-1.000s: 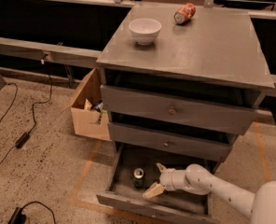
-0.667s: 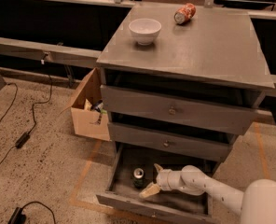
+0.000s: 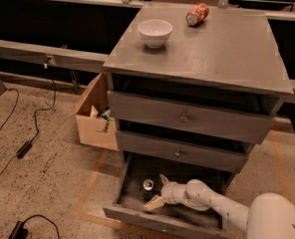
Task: Pick green can from bottom drawer and place on counter
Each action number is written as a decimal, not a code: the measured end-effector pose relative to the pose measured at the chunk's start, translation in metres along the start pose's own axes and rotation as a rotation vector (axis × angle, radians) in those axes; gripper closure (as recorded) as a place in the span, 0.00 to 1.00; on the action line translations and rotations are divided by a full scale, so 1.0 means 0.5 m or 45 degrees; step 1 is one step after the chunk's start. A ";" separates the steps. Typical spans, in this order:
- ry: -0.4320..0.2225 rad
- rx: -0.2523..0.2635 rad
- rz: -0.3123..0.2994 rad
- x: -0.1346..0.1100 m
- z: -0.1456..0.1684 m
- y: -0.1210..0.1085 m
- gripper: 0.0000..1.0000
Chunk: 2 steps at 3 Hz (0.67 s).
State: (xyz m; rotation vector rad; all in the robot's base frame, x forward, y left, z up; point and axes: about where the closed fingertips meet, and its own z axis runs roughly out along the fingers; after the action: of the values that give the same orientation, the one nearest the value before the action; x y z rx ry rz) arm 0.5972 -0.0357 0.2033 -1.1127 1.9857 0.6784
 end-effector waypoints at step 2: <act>0.002 0.022 -0.072 0.010 0.052 -0.021 0.16</act>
Offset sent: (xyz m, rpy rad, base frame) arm 0.0328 0.0110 -0.0294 -0.0485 -0.0849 0.0282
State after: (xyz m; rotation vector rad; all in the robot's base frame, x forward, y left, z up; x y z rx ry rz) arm 0.6139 -0.0240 0.1831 -1.1549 1.9501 0.6294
